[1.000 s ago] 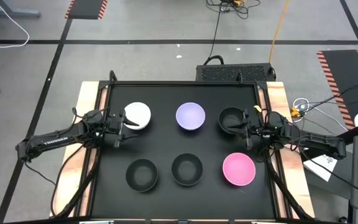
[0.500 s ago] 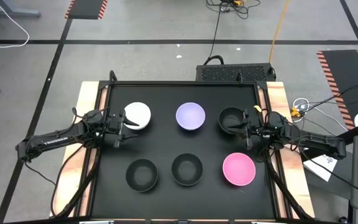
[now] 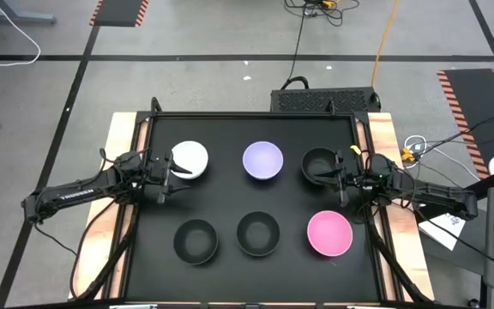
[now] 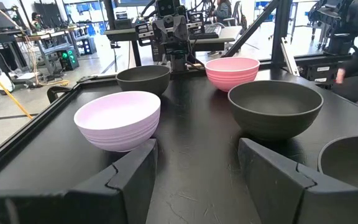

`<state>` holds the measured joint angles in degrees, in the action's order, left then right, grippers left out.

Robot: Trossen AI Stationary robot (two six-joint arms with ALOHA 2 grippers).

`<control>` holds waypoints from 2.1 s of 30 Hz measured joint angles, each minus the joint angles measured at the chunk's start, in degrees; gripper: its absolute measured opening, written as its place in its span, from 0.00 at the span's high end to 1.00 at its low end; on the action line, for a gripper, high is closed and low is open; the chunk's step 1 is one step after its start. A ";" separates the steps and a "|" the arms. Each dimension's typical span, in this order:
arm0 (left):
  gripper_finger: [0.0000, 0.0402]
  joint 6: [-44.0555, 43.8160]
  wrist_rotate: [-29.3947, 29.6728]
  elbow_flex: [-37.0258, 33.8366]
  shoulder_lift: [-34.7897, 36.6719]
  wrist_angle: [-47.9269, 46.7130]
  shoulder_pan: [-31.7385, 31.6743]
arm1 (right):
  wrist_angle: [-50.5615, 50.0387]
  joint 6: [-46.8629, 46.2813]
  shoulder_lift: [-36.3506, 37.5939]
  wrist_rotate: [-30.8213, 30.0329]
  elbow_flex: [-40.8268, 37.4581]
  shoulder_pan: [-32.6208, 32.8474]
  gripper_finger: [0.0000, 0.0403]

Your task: Nest bowls inside each other

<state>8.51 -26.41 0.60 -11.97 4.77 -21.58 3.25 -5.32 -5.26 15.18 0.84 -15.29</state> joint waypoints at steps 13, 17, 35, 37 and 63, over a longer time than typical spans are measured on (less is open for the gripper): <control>0.43 0.00 -0.01 0.00 0.00 -0.01 -0.01 | 0.00 0.00 0.00 0.00 0.00 0.00 0.83; 0.43 0.00 -0.01 0.00 0.00 -0.01 -0.01 | 0.00 0.00 0.00 0.00 -0.01 0.00 0.83; 0.43 0.00 0.01 0.00 0.00 0.00 0.01 | 1.47 0.00 -0.02 0.07 -0.01 0.01 0.83; 0.43 0.00 0.01 0.00 -0.01 -0.01 0.00 | 3.05 0.00 -0.02 0.07 -0.02 0.02 0.83; 0.43 0.06 0.01 0.00 -0.02 0.07 0.01 | 7.42 0.02 0.00 0.04 -0.02 0.00 0.83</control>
<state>8.58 -26.39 0.60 -11.99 4.84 -21.56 10.66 -5.30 -5.26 15.22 0.82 -15.29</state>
